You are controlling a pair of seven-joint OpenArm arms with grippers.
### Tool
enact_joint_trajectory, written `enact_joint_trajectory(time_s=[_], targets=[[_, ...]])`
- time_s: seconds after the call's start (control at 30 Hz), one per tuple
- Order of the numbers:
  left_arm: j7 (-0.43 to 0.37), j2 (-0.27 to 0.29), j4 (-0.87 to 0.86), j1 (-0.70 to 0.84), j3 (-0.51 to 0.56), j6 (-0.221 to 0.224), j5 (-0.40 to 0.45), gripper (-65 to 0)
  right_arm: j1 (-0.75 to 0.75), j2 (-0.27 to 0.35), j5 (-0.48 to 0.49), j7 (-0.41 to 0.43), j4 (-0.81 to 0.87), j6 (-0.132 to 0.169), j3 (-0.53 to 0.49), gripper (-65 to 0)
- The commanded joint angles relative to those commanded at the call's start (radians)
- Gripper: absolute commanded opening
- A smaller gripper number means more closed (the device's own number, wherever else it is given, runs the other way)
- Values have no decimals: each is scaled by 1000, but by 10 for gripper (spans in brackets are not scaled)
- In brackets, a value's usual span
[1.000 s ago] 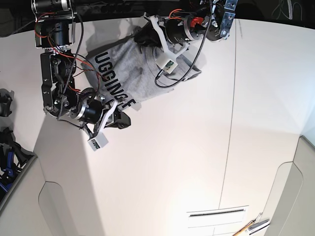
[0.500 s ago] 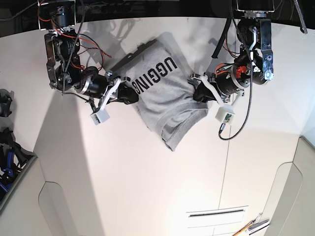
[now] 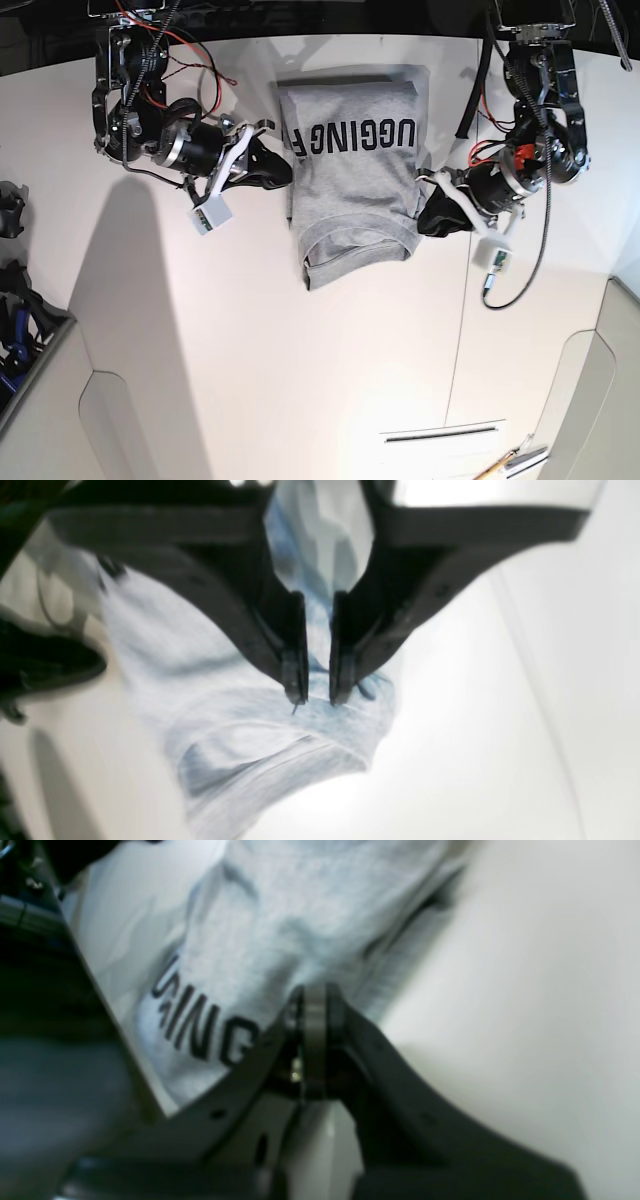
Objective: Fold the T-shirt properly
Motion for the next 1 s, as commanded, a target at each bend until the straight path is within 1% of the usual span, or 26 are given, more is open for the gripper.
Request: enact_joint_trajectory(time_s=[0.07,0.17,0.23,0.33,0.37,0.43,0.5,0.57,0.63,0.73,0.77,0.83,0.87,0.93,0.97,1.0], targets=[[1,-8,88,93,-59,0,-11,-564,-46,45,6,2,67,0,37,-650],[11,-7,209,249,-136,-1,-57,-564,-139,147,59,1,133,0,58,-650],[11,-7,264,369,-163,0,-55,-564,-217,214,99,1,154,0,57,-650],[10,-7,279,534,-171,-1,-44,-564,-328,288,162,0,156,2,51,-650],[10,-7,279,576,-171,-3,-29,-564,-351,323,190,-15,156,2,35,-650],[6,-7,279,654,-171,-3,23,-564,-375,419,252,-48,156,2,-31,-650],[-13,-5,279,736,-171,-3,71,-564,-393,509,257,-51,156,1,-108,-650],[-60,-2,276,836,-170,2,132,-565,-420,576,257,-51,156,1,-177,-650],[-114,-2,260,934,-159,1,191,-565,-446,628,251,-51,155,1,-242,-650],[-187,-11,211,1029,-97,1,320,-565,-486,676,221,-40,152,1,-332,-650],[-219,-27,177,1044,-68,1,351,-564,-498,681,211,-40,148,0,-360,-650],[-294,-79,75,1049,6,3,370,-564,-522,682,174,-39,128,0,-413,-650],[-350,-106,6,1042,49,24,372,-564,-528,681,151,-26,106,0,-444,-650],[-479,-146,-154,1012,134,70,372,-564,-536,676,63,37,40,0,-513,-650],[-540,-159,-242,982,175,85,373,-564,-535,676,6,89,-3,0,-550,-650],[-585,-166,-335,943,214,104,373,-564,-535,676,-63,163,-49,-1,-579,-650]])
